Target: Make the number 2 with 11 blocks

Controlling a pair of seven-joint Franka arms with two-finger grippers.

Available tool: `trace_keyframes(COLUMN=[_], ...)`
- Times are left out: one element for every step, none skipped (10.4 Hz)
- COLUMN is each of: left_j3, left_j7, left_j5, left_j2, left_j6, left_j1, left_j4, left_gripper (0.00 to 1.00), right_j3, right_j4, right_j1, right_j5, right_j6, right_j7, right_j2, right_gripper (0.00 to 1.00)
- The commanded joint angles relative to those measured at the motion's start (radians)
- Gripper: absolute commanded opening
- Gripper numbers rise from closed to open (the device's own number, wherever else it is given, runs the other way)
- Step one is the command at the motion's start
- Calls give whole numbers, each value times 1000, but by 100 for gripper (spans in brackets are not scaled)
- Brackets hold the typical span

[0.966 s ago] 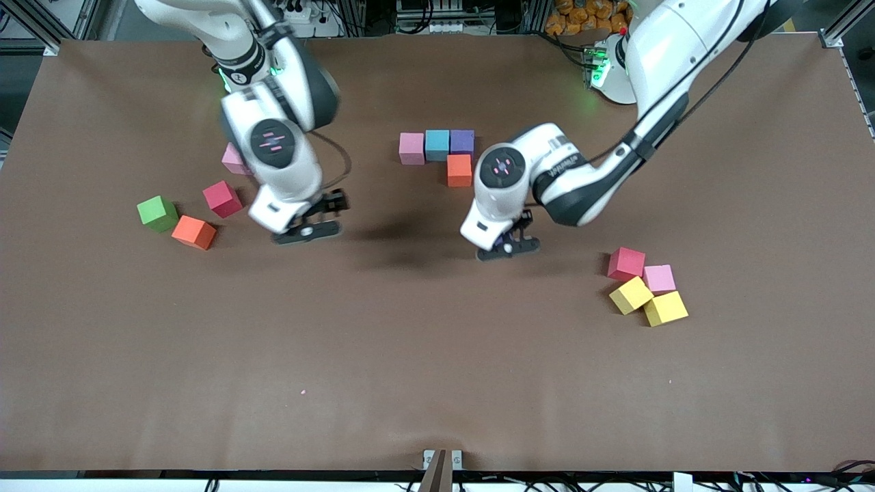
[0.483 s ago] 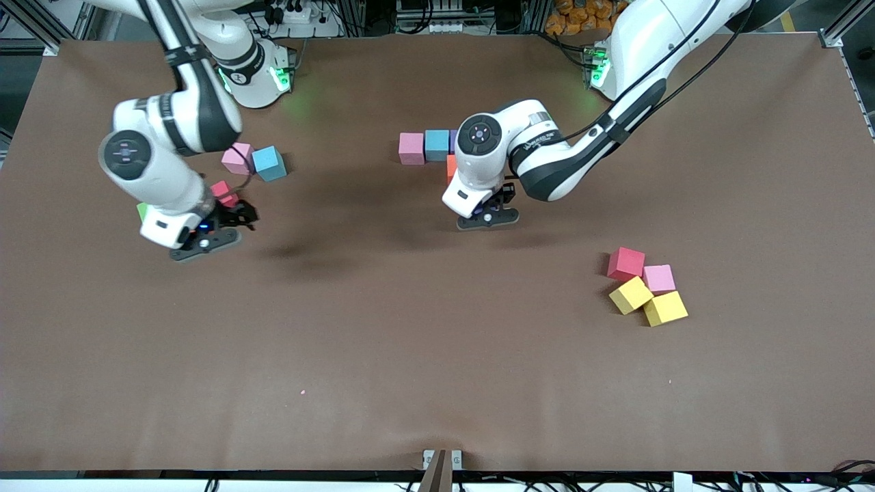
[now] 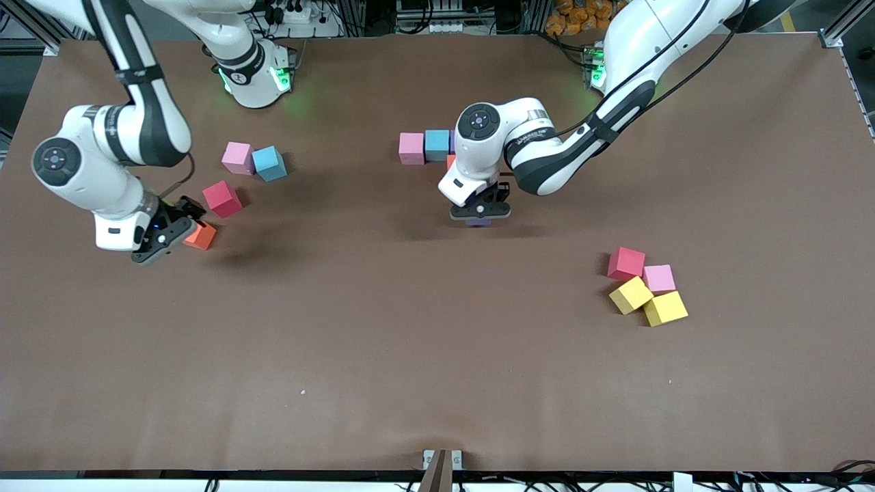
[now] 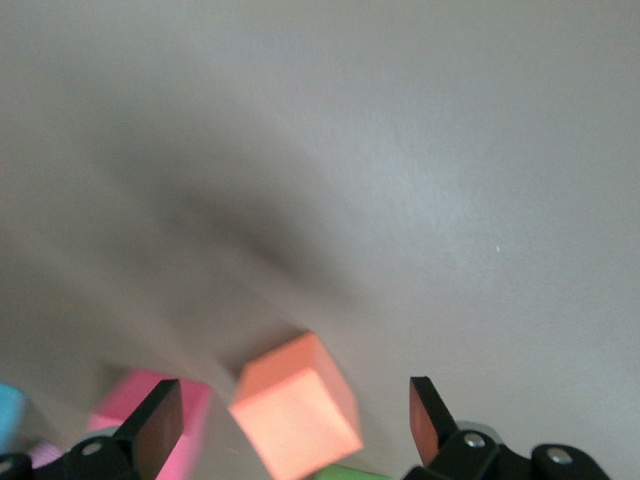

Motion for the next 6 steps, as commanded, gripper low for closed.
trace_keyframes(left_j3=[-4,-1,0,2,9,16], left_j7=[-83,-124,-150,-176,-187,-190], left_j5=[47,57,68,70,71,76], left_j2=[5,14,26,34,34,42], left_j6=[35,51,63,77,87,91], left_j1=[-16,-22,-30,-39,-53,-59], left_j4=[-13,-13,-13,-13,-15,-15], left_gripper=[55,55,55,55,55,55], right_j3=[13,16,16,16,19,19], right_j4=[-32,-53,-81,-104,-101,-99], right_j1=[-42,-94,-125,-145,-165,-177], right_j5=[-5,5,11,11,12,18], right_j6=[46,98,171,202,206,206], right_j7=[-162,-265,-326,-362,-418,-466], right_j2=[46,93,109,118,147,155], right_gripper=[100,100,100,100,100,100])
